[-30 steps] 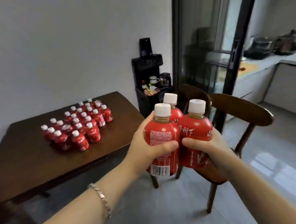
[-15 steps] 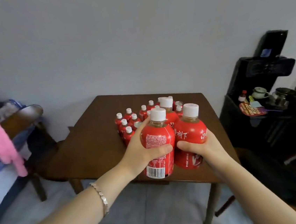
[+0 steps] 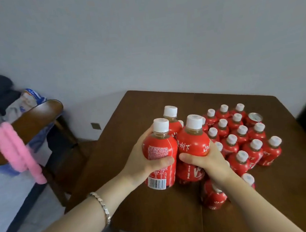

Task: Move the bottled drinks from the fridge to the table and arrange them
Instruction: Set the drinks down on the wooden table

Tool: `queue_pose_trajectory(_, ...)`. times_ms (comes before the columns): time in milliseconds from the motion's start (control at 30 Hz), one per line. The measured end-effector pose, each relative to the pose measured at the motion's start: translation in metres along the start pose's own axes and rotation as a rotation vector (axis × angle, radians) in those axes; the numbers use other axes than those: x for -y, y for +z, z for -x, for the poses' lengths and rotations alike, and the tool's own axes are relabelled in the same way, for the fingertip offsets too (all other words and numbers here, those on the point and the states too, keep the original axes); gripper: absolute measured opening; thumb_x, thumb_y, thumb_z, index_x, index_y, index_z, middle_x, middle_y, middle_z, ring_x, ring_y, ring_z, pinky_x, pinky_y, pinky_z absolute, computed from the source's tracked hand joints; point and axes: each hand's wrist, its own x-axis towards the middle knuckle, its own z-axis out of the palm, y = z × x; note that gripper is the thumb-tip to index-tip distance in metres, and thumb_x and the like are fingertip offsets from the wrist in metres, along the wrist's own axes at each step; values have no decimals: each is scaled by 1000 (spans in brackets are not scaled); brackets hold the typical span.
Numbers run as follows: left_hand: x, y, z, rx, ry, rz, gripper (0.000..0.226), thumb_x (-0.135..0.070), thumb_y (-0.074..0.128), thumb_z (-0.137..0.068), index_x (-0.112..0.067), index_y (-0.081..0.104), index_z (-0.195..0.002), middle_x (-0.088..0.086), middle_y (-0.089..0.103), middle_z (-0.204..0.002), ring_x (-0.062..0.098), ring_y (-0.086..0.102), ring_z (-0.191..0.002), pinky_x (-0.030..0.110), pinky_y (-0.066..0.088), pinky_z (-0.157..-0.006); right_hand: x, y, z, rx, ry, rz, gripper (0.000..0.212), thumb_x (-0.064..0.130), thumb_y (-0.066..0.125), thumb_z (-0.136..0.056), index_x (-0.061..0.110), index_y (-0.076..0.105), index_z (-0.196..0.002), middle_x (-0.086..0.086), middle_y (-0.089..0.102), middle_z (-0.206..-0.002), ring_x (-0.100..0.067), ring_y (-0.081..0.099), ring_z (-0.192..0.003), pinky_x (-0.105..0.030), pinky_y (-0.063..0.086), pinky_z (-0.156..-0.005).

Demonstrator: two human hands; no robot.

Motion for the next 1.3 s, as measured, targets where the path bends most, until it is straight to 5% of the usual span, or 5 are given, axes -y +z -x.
queue_pose_trajectory(533, 115, -205, -229, 211, -286, 1, 105, -50, 88, -42, -25, 40, -132, -4, 65, -116, 18, 61, -111, 33, 53, -91, -92, 88, -261, -204, 232, -101, 82, 37, 84, -38, 28, 53, -113, 2, 67, -109, -12, 67, -97, -32, 54, -83)
queue_pose_trajectory(767, 174, -244, -282, 318, -370, -4, 93, -23, 80, -56, -30, 33, -136, -4, 59, -125, 14, 57, -118, 27, 51, -91, -147, 102, -316, -260, 310, -92, 79, 29, 87, -38, 28, 52, -109, 2, 66, -108, -5, 67, -92, -20, 55, -73)
queue_pose_trajectory(1033, 216, -258, -299, 221, -236, -143, 101, -19, 88, -50, -38, 36, -134, -8, 50, -136, 8, 51, -124, 29, 45, -101, -167, 114, -346, -448, 208, 27, 81, 37, 84, -36, 32, 47, -108, 10, 61, -109, 6, 62, -96, -10, 49, -77)
queue_pose_trajectory(1200, 235, -252, -280, 53, -156, -402, 96, -57, 84, -38, -62, 37, -122, -26, 28, -139, 6, 36, -131, 23, 30, -106, -186, 133, -326, -547, 257, 239, 89, 59, 85, -32, 39, 46, -110, 14, 44, -120, 8, 43, -113, -10, 34, -98)
queue_pose_trajectory(1300, 226, -244, -272, -49, -247, -468, 86, -62, 77, -35, -52, 40, -112, -25, 37, -116, -1, 46, -110, 9, 34, -92, -181, 137, -324, -584, 432, 296, 90, 28, 92, -48, 33, 45, -124, 4, 31, -117, -5, 39, -107, -16, 32, -95)
